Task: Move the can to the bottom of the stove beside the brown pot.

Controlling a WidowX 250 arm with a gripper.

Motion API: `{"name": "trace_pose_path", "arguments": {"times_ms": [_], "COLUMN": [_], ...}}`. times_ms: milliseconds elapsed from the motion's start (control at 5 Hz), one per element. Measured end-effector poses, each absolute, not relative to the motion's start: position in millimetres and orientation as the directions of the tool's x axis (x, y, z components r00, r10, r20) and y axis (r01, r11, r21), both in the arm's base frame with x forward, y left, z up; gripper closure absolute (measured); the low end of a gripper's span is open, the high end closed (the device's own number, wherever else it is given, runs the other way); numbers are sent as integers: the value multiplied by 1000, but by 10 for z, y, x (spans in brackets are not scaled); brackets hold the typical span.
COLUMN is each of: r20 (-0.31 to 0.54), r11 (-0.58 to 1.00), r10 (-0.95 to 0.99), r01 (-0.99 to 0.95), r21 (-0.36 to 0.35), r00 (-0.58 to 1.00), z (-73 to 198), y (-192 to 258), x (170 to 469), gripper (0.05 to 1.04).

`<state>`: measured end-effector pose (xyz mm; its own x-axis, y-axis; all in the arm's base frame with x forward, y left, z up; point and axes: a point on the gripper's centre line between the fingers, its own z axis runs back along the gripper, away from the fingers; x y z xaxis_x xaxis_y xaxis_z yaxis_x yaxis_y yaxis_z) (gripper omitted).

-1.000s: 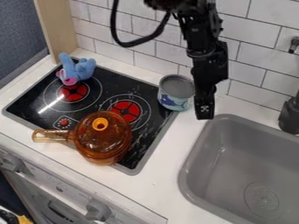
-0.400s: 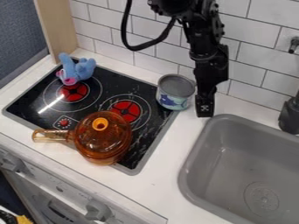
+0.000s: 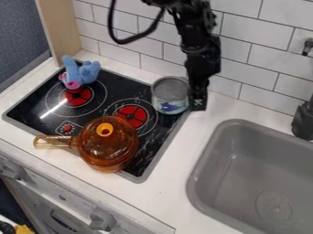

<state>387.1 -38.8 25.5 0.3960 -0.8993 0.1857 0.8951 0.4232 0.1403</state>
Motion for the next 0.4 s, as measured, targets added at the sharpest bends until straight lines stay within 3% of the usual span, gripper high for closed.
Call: {"name": "trace_pose_path", "arguments": {"times_ms": [400], "r20": [134], "r11": [520], "r10": [-854], "r01": [838], "r21": [167], "r00": [503], "z": [317], "y": [13], "x": [3714], "gripper": [83]}}
